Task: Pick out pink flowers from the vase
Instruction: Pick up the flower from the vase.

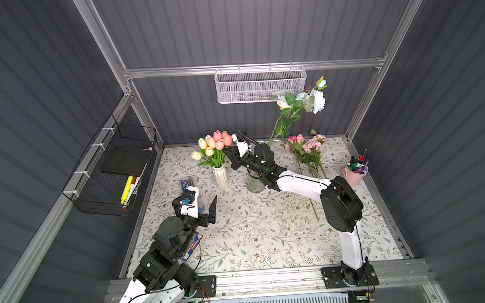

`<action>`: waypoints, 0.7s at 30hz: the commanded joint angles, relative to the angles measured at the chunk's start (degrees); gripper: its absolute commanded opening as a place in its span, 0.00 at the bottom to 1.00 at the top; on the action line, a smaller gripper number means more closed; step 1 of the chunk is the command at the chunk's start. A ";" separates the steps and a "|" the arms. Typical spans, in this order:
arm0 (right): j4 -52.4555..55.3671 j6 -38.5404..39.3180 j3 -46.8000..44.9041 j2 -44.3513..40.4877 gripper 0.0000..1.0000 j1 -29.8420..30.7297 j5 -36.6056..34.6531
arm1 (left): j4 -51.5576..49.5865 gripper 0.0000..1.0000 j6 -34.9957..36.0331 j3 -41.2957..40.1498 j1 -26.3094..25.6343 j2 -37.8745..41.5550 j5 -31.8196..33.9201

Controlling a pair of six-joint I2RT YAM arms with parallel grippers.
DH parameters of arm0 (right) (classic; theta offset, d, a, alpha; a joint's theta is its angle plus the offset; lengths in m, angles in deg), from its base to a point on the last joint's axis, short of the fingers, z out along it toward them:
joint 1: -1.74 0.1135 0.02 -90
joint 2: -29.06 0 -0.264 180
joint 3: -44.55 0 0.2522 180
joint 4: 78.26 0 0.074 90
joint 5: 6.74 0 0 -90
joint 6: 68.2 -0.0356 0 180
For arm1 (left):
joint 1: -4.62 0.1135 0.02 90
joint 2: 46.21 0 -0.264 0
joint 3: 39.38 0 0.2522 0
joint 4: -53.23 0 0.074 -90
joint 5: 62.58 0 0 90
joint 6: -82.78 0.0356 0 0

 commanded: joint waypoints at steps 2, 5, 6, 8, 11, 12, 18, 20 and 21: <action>-1.25 1.52 -0.14 -3.00 0.04 -0.01 -0.40 | 0.74 0.97 0.82 -0.60 0.23 -0.20 0.17; -0.91 2.15 0.13 -3.63 0.04 -0.04 -0.86 | 0.78 0.97 0.95 -0.68 0.23 -0.37 0.17; -0.84 2.41 0.15 -3.84 0.03 -0.04 -0.95 | 0.80 0.97 0.99 -0.66 0.24 -0.43 0.17; -0.40 2.93 0.41 -4.25 0.03 -0.04 -1.32 | 0.98 0.97 1.07 -0.77 0.23 -0.44 0.17; 0.63 4.16 1.14 -5.24 0.03 -0.04 -2.08 | 1.07 0.97 0.99 -0.75 0.23 -0.36 0.09; 1.19 4.66 1.57 -5.63 0.02 -0.04 -2.09 | 1.07 0.97 0.99 -0.78 0.23 -0.26 0.00; 4.84 7.06 3.62 -7.83 0.00 -0.13 -1.83 | 1.12 0.97 1.16 -0.85 0.23 0.28 0.07; 6.06 7.67 3.99 -8.79 0.00 -0.12 -2.70 | 1.00 0.97 1.16 -0.84 0.23 0.33 0.08; 7.07 7.92 4.47 -9.28 0.00 -0.13 -3.01 | 0.99 0.97 1.16 -0.84 0.23 0.50 0.08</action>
